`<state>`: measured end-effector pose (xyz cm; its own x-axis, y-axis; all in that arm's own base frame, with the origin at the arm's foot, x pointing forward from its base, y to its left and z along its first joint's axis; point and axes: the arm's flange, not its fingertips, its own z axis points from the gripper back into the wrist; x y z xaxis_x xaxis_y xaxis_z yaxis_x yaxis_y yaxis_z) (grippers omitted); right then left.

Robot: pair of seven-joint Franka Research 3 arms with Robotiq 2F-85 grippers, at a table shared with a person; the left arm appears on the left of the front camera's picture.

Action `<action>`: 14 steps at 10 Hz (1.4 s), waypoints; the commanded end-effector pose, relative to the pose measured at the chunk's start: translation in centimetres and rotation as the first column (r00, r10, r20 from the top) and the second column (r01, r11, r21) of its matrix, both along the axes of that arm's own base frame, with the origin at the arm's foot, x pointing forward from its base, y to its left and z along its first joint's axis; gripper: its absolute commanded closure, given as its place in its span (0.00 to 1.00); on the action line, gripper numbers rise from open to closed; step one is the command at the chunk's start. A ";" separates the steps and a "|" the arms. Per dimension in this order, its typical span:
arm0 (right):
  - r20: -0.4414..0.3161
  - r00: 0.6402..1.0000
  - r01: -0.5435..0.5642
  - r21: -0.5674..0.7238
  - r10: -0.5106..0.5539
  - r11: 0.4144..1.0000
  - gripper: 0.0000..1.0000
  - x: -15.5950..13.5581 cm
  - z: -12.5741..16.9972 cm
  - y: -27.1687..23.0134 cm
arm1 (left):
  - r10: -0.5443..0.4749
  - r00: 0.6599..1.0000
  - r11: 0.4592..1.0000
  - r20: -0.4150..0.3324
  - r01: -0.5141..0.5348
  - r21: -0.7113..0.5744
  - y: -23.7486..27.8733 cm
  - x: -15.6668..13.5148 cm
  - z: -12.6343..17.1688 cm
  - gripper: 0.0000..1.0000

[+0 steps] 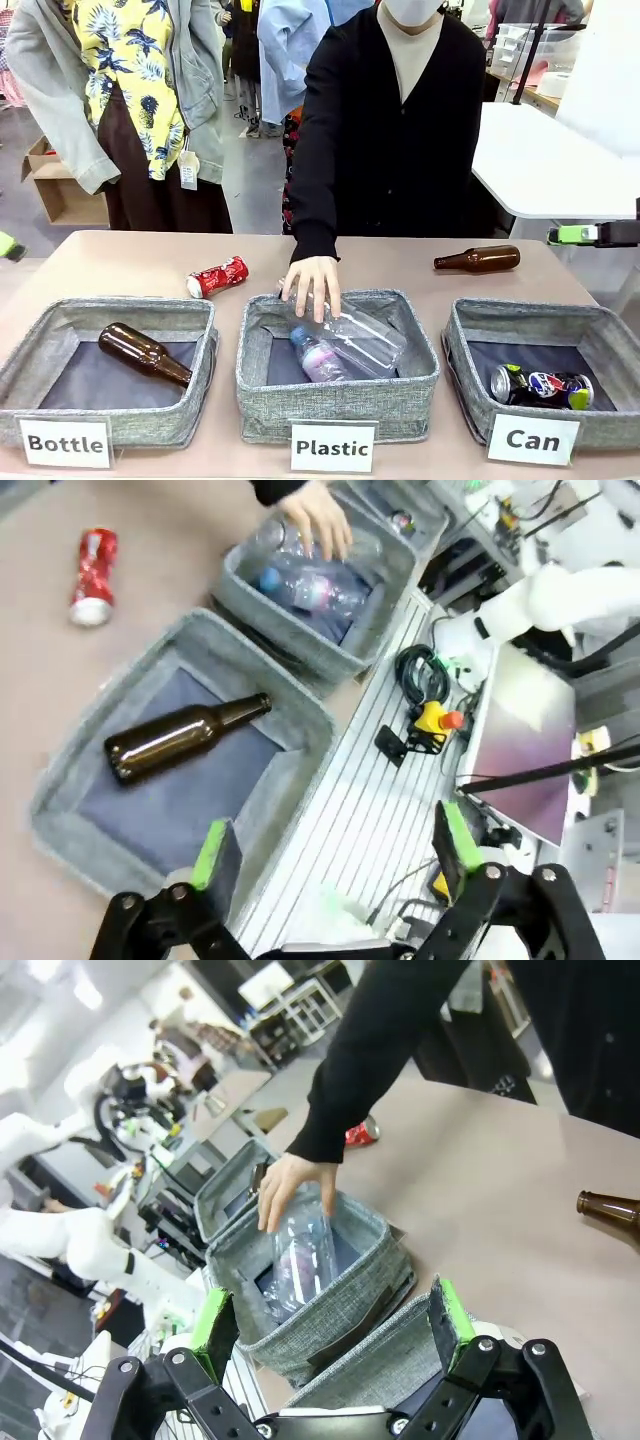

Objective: Sort the can waste into the basket.
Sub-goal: Pick up the can waste from the table and place it in the right Fabric basket.

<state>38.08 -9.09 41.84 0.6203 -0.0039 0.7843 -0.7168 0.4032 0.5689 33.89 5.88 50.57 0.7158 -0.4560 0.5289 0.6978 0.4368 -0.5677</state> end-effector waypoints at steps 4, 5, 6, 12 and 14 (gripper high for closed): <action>-0.015 1.000 0.000 -0.006 0.000 1.000 0.00 0.2 0.5 -0.1 | 0.008 0.999 0.992 0.046 -0.014 0.129 -6.4 3.7 0.6 0.00; -0.015 1.000 0.000 -0.006 0.000 1.000 0.00 0.2 0.5 -0.1 | -0.022 0.999 0.979 0.039 0.014 0.203 -9.2 6.0 0.7 0.00; -0.015 1.000 0.000 -0.006 0.000 1.000 0.00 0.2 0.5 -0.1 | -0.077 0.997 0.958 0.005 0.073 0.277 -12.3 9.4 0.4 0.00; -0.015 1.000 0.000 -0.006 0.000 1.000 0.00 0.2 0.5 -0.1 | -0.081 0.979 0.798 0.185 -0.047 0.600 -21.8 21.6 -10.6 0.00; -0.015 1.000 0.000 -0.006 0.000 1.000 0.00 0.2 0.5 -0.1 | -0.112 0.957 0.840 0.268 -0.053 0.540 -22.6 23.4 -12.8 0.00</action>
